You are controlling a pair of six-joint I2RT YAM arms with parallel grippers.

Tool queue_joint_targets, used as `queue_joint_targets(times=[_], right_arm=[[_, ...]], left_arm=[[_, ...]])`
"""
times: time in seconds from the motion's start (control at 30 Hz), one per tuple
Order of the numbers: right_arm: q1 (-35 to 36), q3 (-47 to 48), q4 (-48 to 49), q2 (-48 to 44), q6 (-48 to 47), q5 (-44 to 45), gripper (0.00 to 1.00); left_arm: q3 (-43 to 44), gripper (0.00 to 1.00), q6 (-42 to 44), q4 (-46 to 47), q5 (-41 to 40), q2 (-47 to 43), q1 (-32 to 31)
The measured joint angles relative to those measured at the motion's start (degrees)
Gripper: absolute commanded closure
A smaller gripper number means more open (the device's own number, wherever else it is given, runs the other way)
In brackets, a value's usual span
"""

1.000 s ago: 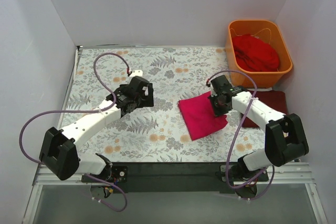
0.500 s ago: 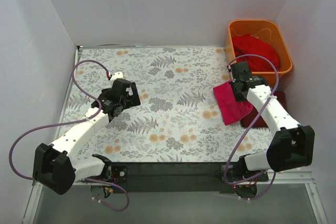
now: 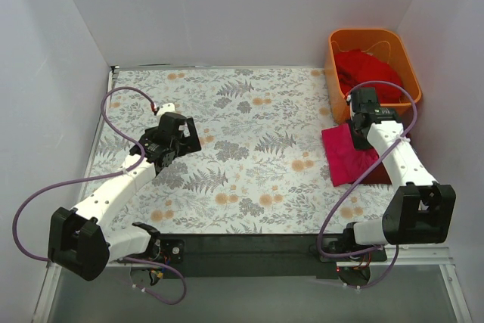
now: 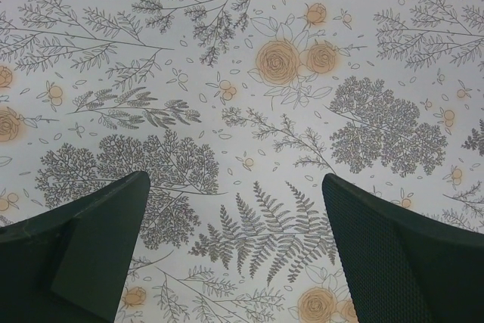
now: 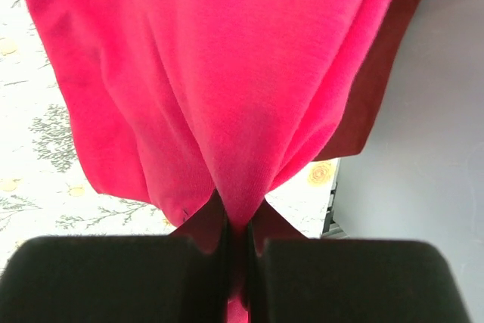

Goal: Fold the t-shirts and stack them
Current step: Neatly place the folded tshirt to the corner

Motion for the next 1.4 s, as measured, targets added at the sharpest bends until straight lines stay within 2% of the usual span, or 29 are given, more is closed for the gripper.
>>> queue_joint_targets(times=[0.43,0.7,1.07,1.4], right_arm=[[-8.76,1.01,-0.31,-0.46,-0.92,-2.34,0.99],[-15.47,0.63,3.37,0.33,-1.57,-2.89,0.99],[-19.85,-3.56,10.36,6.05,-2.38,-2.12,0.99],[-22.62,-7.17,15.23,6.88,-2.14,-0.17,0.95]], left_arm=[[-0.11,0.02,0.13,0.0,2.08,0.0,0.04],[-0.09,0.02,0.2,0.0,2.91,0.04,0.07],[-0.09,0.02,0.22,0.0,3.85,1.2,0.07],[-0.09,0.02,0.24,0.0,4.24,2.19,0.07]])
